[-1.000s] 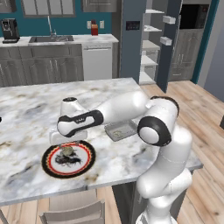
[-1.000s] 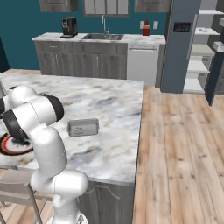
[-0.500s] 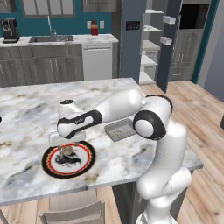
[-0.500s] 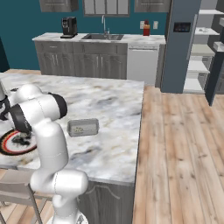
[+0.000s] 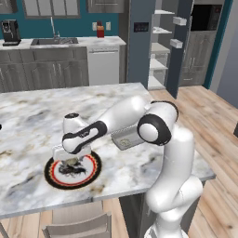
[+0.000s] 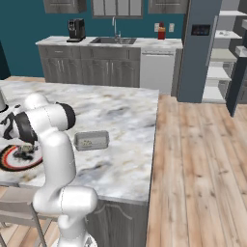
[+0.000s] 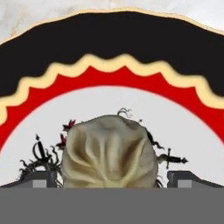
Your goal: Place two dumplings into each of the tupperware containers and then place the containers in the fridge.
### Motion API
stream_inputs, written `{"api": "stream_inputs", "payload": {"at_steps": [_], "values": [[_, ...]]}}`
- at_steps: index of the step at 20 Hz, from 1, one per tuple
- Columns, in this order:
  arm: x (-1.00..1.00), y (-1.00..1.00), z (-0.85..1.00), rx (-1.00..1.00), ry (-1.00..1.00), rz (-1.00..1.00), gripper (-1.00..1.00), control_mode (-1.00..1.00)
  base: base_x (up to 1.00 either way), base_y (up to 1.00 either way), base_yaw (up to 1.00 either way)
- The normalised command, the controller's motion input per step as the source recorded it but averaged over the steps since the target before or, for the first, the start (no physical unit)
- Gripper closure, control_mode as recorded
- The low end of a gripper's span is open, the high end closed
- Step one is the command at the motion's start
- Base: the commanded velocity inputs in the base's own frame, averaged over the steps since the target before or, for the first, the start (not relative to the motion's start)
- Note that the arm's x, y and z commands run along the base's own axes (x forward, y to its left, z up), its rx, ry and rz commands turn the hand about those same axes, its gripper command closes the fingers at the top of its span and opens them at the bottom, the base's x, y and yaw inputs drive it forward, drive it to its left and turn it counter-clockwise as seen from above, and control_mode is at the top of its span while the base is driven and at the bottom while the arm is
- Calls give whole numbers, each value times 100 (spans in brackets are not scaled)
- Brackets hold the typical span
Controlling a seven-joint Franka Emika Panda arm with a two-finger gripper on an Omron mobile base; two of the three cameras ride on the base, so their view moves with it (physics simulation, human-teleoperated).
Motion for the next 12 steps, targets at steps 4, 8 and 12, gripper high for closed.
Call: {"api": "stream_inputs", "payload": {"at_steps": [4, 8, 12], "values": [[5, 0, -30, 0, 0, 0, 100, -100, 0, 0, 0], [1, 0, 0, 0, 0, 0, 100, -100, 0, 0, 0], [23, -35, 18, 0, 0, 2, 100, -100, 0, 0, 0]]}}
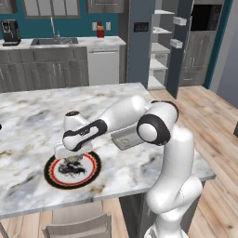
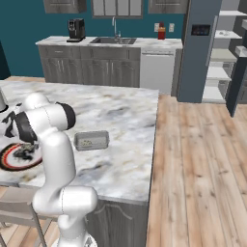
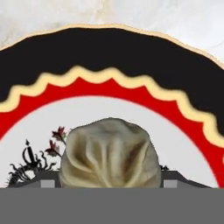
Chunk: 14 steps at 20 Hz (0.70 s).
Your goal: Place two dumplings into each of the tupperware containers and then place the containers in the fridge.
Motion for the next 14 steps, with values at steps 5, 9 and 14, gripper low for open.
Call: {"api": "stream_inputs", "payload": {"at_steps": [5, 9, 14], "values": [[34, -84, 19, 0, -2, 2, 100, -100, 0, 0, 0], [61, -97, 20, 0, 0, 0, 100, -100, 0, 0, 0], [62, -100, 5, 0, 5, 0, 100, -100, 0, 0, 0]]}}
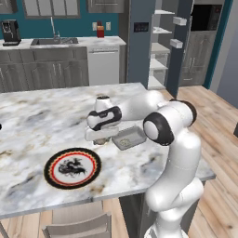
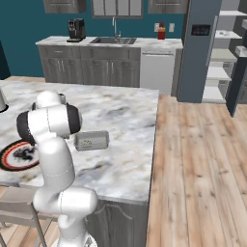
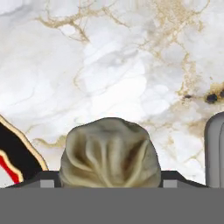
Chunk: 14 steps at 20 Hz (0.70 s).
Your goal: Place two dumplings into each of the tupperware containers and then place the containers in the fridge.
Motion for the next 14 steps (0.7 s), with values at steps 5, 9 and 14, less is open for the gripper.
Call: {"api": "stream_inputs", "payload": {"at_steps": [5, 9, 14], "values": [[60, -100, 0, 0, 8, 0, 100, -100, 0, 0, 0], [63, -95, 0, 0, 7, 0, 100, -100, 0, 0, 0], [0, -23, 54, 0, 3, 0, 100, -100, 0, 0, 0]]}}
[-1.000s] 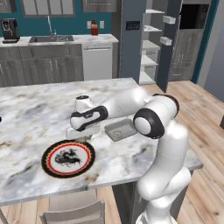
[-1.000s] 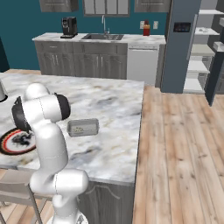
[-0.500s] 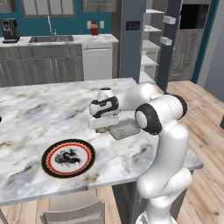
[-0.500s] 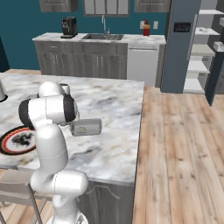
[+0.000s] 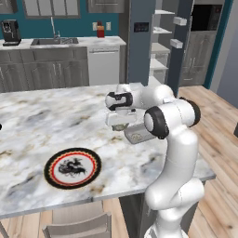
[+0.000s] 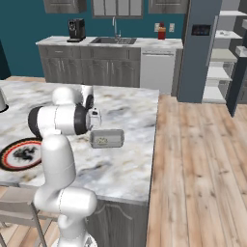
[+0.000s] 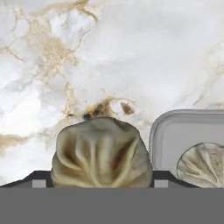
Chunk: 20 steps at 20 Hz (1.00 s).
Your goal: Place two dumplings into each of the tupperware containers and then place the containers in the fridge.
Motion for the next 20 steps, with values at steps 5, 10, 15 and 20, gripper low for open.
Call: {"api": "stream_inputs", "payload": {"at_steps": [5, 10, 15, 20], "values": [[27, -62, 28, 0, 5, -3, 100, -100, 0, 0, 0], [25, -99, -36, 0, 3, 0, 100, -100, 0, 0, 0], [6, -83, -48, 0, 0, 0, 100, -100, 0, 0, 0], [-1, -45, -6, 0, 1, 0, 100, -100, 0, 0, 0]]}}
